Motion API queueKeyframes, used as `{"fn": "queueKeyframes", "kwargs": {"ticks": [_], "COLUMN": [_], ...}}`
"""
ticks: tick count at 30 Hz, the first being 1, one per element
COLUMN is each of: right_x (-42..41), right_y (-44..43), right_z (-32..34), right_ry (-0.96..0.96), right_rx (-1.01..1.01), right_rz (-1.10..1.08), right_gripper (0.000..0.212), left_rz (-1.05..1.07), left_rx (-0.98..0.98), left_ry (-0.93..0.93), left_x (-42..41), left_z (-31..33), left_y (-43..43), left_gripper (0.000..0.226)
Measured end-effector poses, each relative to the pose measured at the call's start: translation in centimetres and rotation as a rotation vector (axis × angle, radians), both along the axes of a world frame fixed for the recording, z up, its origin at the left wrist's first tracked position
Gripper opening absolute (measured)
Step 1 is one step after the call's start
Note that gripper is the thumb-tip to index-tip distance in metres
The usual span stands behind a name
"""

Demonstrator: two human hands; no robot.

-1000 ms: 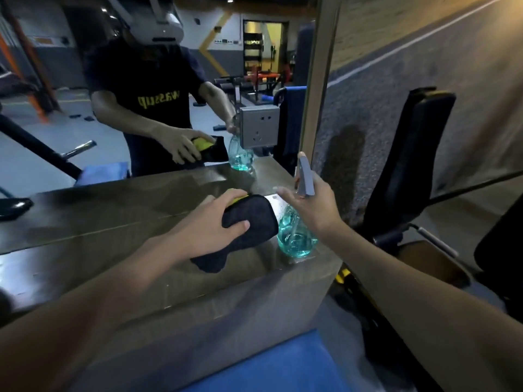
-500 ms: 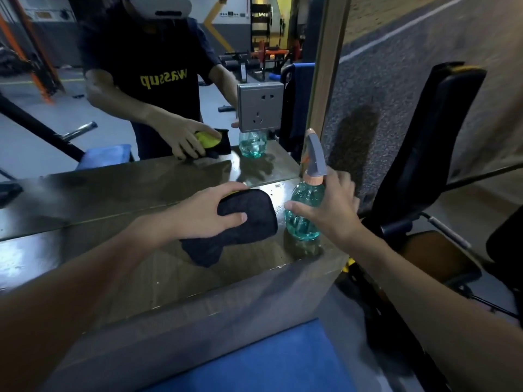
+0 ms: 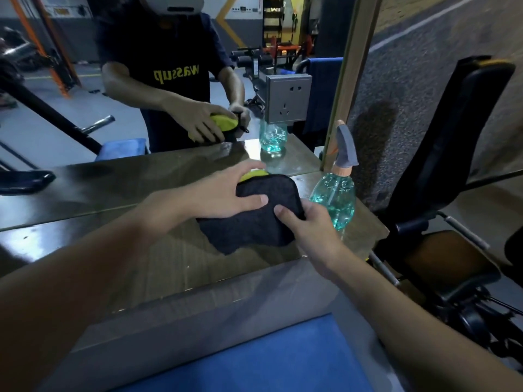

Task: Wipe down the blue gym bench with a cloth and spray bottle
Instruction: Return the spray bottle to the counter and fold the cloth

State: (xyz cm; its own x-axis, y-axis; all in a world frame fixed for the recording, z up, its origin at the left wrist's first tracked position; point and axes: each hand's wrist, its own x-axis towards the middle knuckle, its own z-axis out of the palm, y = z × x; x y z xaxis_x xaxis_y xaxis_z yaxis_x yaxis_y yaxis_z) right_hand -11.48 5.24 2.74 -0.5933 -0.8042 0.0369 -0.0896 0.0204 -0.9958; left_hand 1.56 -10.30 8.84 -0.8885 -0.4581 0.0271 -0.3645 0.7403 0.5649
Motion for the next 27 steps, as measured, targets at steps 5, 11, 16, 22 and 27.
{"fn": "queueKeyframes", "kwargs": {"ticks": [5, 11, 16, 22, 27], "right_x": [-0.9, -1.2, -0.5, -1.2, -1.6], "right_y": [-0.8, -1.5, -2.1, -3.3, -3.4], "right_z": [-0.5, -0.2, 0.5, 0.0, 0.0], "right_ry": [0.121, 0.435, 0.636, 0.622, 0.717], "right_rx": [0.339, 0.424, 0.414, 0.503, 0.333], "right_rz": [-0.06, -0.103, 0.097, 0.141, 0.09], "right_gripper": [0.02, 0.03, 0.072, 0.083, 0.01], "left_rz": [0.137, 0.45, 0.605, 0.625, 0.488], "left_rx": [-0.144, -0.013, 0.232, 0.518, 0.326], "left_ry": [-0.161, 0.017, 0.086, 0.45, 0.552], "left_x": [1.9, 3.4, 3.3, 3.1, 2.9], "left_z": [-2.4, -4.7, -5.1, -5.3, -4.1], "left_y": [0.7, 1.7, 2.2, 3.0, 3.2], "left_gripper": [0.061, 0.064, 0.068, 0.064, 0.067]}}
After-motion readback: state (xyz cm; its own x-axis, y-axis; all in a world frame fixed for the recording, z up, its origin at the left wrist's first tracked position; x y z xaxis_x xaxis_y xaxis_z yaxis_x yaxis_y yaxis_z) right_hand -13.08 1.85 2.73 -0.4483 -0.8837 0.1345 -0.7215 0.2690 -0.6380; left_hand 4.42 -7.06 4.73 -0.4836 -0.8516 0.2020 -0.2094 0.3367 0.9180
